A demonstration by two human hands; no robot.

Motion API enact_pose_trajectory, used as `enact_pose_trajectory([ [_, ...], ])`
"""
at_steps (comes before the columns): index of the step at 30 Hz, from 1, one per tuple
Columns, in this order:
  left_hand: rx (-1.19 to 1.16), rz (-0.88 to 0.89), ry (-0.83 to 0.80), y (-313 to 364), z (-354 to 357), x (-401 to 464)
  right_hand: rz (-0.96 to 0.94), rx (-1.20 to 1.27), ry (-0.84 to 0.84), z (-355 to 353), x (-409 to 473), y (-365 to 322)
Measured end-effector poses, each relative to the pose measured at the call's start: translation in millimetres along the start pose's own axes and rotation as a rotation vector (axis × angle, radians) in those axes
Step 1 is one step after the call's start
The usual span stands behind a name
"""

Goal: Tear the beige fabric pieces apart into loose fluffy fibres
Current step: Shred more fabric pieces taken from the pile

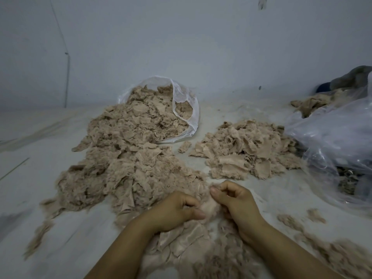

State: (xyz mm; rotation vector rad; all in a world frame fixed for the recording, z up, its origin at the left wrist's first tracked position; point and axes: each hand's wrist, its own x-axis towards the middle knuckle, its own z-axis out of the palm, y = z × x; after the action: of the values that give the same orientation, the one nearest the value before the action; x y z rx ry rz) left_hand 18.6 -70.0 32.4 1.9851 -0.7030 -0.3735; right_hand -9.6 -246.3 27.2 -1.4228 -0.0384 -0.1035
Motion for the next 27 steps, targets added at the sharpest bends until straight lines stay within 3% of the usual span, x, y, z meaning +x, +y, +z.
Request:
enact_pose_trajectory([
  [11,-0.029,0.005,0.001,3.1,-3.5,-4.7,0.074,0.214,0.198,-15.9,10.6,-6.6],
  [13,-0.063,0.01,0.091,3.1,-3.1,-3.0,0.103,0.034,0.099,-24.3,10.8,-8.0],
  [16,-0.137,0.024,0.239,4.3,-4.8,-2.3,0.152,-0.48,-0.339,-33.8,6.3,-16.5],
  [18,-0.225,0.014,0.25,6.1,-6.4,-3.2,0.119,-0.725,-0.558,-38.0,4.7,-24.6],
  [20,-0.274,0.017,0.216,6.2,-6.3,-3.5,0.011,-0.719,-0.476,-37.4,5.0,-27.5],
  [22,-0.255,0.024,0.19,5.0,-4.1,-2.7,-0.125,-0.537,-0.308,-33.0,5.3,-23.0],
  [23,-0.234,0.024,0.187,4.8,-2.2,-2.0,-0.145,-0.455,-0.303,-30.1,5.2,-20.1],
  [25,-0.22,0.024,0.236,3.2,-0.1,-0.1,-0.068,-0.484,-0.445,-25.8,4.2,-14.8],
  [27,-0.279,0.026,0.341,1.7,-1.5,1.8,0.043,-0.708,-0.652,-31.4,2.4,-19.4],
])
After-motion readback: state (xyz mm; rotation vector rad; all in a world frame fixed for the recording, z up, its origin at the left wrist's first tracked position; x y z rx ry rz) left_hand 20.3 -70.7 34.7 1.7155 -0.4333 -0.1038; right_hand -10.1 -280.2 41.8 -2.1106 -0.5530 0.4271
